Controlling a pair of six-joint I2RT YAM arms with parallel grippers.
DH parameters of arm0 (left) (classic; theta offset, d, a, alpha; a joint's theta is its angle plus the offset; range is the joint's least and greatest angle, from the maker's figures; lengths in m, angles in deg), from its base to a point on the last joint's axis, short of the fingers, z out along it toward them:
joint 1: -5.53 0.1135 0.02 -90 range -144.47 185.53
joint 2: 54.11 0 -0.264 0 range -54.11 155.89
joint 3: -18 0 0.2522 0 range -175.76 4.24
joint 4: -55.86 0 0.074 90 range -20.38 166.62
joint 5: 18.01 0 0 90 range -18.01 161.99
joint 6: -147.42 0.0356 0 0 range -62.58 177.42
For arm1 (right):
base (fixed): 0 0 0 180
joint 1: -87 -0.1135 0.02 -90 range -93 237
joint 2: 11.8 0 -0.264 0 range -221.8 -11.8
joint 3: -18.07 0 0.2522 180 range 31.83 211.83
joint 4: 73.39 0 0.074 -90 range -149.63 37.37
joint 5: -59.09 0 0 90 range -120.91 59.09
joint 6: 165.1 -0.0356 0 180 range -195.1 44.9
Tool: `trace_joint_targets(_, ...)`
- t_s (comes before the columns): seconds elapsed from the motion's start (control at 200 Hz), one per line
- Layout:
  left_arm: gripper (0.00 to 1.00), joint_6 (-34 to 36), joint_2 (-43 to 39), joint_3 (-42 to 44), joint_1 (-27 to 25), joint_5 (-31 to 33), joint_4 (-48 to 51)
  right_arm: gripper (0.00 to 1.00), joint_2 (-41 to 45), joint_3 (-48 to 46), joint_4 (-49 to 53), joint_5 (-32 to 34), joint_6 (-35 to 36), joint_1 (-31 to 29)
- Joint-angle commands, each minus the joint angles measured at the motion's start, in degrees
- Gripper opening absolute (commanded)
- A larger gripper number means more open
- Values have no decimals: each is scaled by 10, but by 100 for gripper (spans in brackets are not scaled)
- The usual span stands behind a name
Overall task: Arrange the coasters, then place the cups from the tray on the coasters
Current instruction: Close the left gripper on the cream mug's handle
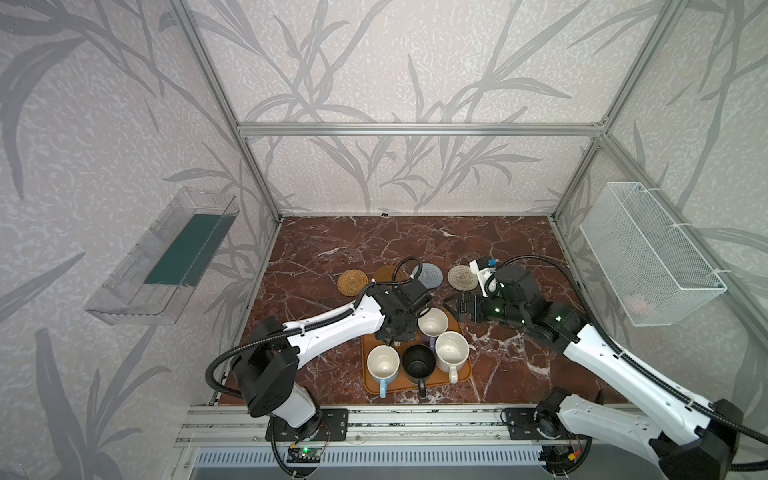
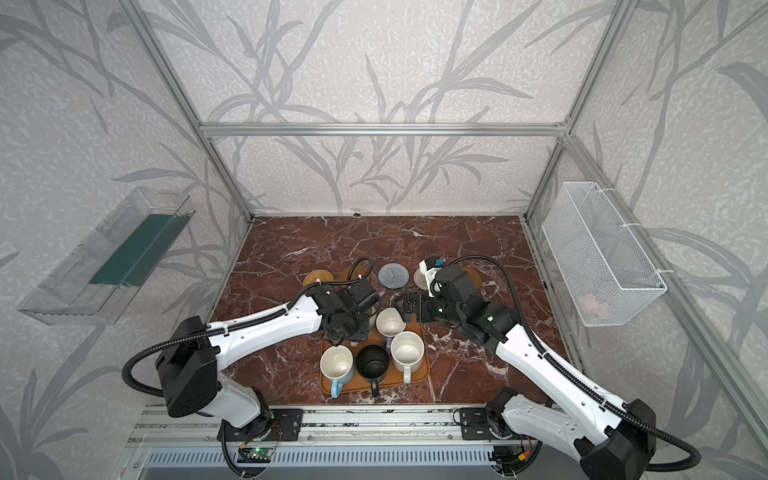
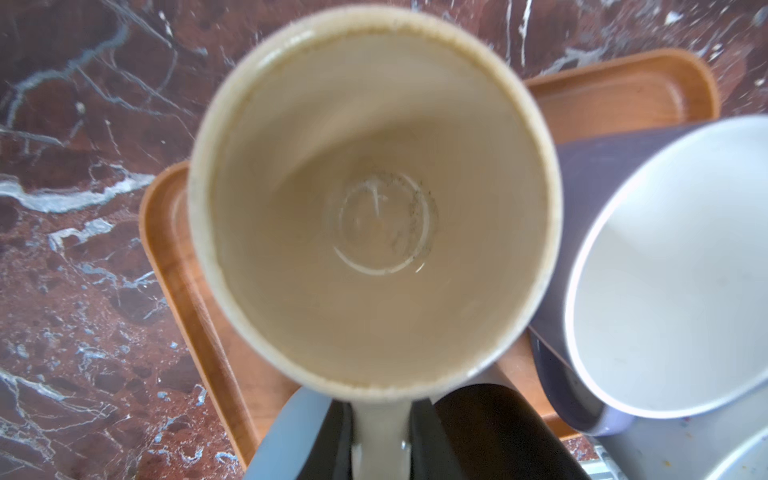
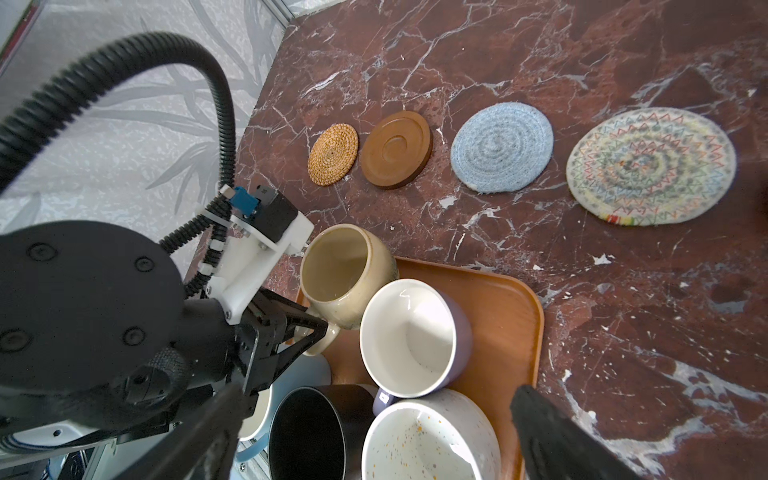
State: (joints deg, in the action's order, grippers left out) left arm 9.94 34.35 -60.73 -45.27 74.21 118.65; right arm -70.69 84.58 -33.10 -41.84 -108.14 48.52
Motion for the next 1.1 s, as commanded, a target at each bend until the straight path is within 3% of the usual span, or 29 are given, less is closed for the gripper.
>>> trace_joint_targets(0.0, 0, -13, -30, 4, 0, 22, -24, 100, 0, 20, 14, 0, 3, -3)
trace_joint_targets(0.34, 0, -8, -35, -3, 0, 19, -16, 100, 5, 6, -5, -18, -25, -3)
trace_joint_targets(0.52, 0, -2, -2, 4, -1, -13, -2, 100, 9, 1, 0, -18, -26, -3)
trace_joint_targets(1.095, 25, -6, 43, 3, 0, -19, 11, 100, 6, -20, -7, -18, -30, -3)
